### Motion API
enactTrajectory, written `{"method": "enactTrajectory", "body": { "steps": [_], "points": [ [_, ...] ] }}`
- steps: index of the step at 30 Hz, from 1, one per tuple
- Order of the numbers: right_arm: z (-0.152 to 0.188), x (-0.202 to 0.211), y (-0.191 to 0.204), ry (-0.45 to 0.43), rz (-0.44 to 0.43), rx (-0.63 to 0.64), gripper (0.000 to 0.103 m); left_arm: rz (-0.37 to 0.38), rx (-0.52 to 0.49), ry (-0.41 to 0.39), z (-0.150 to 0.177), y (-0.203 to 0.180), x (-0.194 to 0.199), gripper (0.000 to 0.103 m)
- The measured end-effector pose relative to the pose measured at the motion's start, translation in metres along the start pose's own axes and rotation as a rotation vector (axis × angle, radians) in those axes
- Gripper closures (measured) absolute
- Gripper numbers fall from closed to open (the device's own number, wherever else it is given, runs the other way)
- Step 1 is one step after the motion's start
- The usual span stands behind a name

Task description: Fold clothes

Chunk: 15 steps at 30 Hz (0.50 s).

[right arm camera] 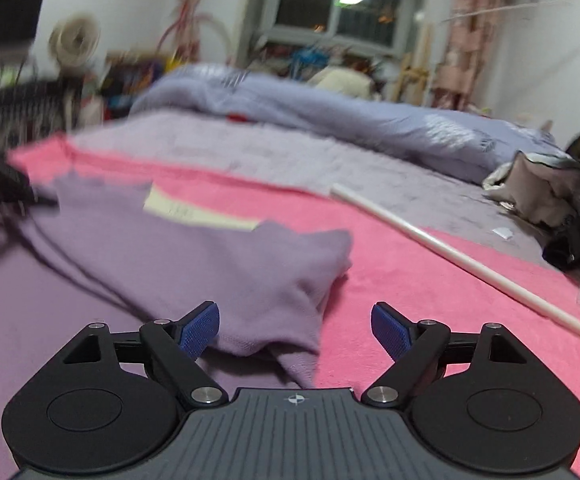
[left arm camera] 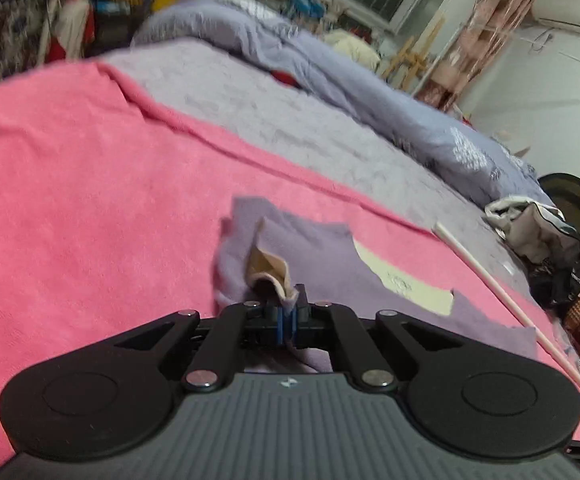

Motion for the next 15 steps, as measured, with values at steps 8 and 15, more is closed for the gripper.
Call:
{"method": "enactTrajectory", "body": {
  "steps": [8,15],
  "points": [
    [0.017,-0.009,-0.041,0.113,0.092,-0.108,0.017,-0.086,-0.031,0.036,0.003,0.013,0.008,0.094],
    [0.0,-0.051,-0.023,0.133,0.047,-0.163,0.079,-0.158,-0.092,0.024,0.003,0.015,0.011,0.093]
  ]
}}
Point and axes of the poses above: each gripper's, at about its wrist camera, not at the fingertips, and x roughly against the way its jaws point, y to its left, z to its underside, the point moved 5 cm from there along -x, roughly the way its jaws point, and after that the axes turned 15 degrees about -y, right-handed, at the moved point
